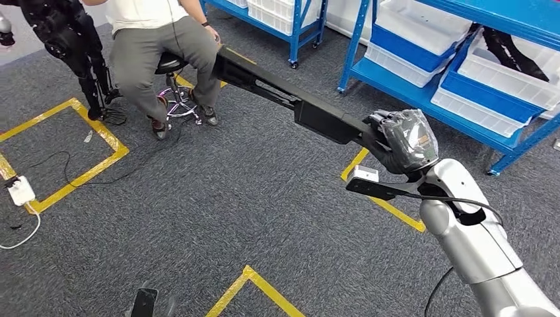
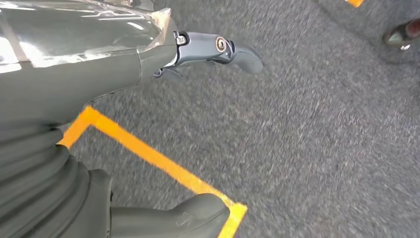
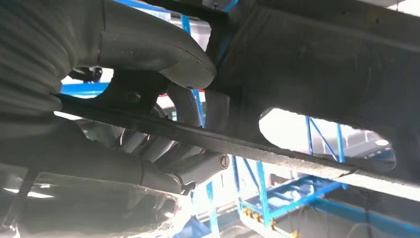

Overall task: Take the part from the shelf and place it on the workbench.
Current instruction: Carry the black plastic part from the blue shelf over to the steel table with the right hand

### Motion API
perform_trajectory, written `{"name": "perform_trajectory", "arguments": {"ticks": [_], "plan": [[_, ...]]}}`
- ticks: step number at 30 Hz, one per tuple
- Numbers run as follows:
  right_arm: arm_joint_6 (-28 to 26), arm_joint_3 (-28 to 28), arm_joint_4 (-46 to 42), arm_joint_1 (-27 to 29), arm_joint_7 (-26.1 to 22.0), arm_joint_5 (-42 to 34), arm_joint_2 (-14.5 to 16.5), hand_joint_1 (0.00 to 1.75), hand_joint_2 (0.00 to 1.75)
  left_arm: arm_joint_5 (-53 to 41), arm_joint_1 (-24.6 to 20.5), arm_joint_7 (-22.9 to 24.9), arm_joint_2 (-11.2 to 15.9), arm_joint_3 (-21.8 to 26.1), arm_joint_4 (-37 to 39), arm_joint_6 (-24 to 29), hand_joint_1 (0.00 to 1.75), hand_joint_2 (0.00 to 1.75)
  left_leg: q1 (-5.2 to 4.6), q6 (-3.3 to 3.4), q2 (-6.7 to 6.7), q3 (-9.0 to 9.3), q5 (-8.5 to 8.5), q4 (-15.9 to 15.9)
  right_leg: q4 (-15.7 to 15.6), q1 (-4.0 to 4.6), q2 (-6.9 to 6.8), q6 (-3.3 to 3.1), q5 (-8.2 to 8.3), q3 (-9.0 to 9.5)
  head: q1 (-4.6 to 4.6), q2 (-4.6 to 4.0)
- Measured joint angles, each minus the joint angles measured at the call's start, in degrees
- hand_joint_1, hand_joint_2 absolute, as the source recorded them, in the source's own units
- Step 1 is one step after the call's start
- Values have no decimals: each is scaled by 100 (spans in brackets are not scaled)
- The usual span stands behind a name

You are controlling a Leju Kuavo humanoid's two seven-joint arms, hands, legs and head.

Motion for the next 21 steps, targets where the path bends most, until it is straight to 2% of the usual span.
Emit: {"name": "perform_trajectory", "arguments": {"ticks": [1, 2, 3, 5, 6, 8, 13, 21], "plan": [[0, -3, 1, 43, -2, -9, -15, 175, 175, -10, 12, 0, -4, 0, 2, -59, 0, 175, -7, 3, -65, -1, 0, 1, 252, 3, 36, 19, -59, -146, -1, 0], [-4, -8, 1, 90, -6, -24, -31, 175, 175, -38, 26, 0, -6, 1, 3, -110, 0, 175, -14, 3, -164, 0, 2, 2, 175, 7, 97, 55, 22, -137, -1, 0], [-10, -19, 1, 141, -10, -45, -51, 175, 175, -71, 44, 0, -9, 1, 5, -154, 0, 175, -30, -7, -275, 0, 4, 7, -10, 24, 174, 66, 137, -88, -2, 0], [-23, -40, -2, 188, -19, -78, -66, 175, 175, -121, 84, 0, -8, 6, 4, -153, 0, 175, -56, -32, -415, -8, 4, 16, -839, 49, 258, 45, 503, 283, -5, 0], [-26, -49, -5, 201, -22, -85, -69, 175, 175, -111, 112, -1, -4, 19, -1, -168, 0, 175, -64, -28, -430, -15, 4, 17, -943, 55, 268, 6, 540, 330, -8, 0], [-26, -56, -15, 225, -27, -87, -67, 175, 175, -82, 170, -1, 4, 66, -24, -198, 0, 175, -55, -16, -418, -18, 11, -1, -959, 42, 260, -23, 563, 344, -11, 0], [-26, -58, -39, 239, -46, -87, -62, 175, 175, -105, 214, 0, 16, 166, -81, -174, 0, 175, -40, -105, -388, 37, 68, -132, -1009, 46, 273, -97, 609, 350, -9, 0], [-26, -59, -51, 257, -55, -86, -41, 175, 175, -106, 262, -1, 30, 247, -80, -148, 0, 175, -38, -159, -385, 170, 152, -346, -1171, 46, 274, -171, 675, 453, -9, 0]]}}
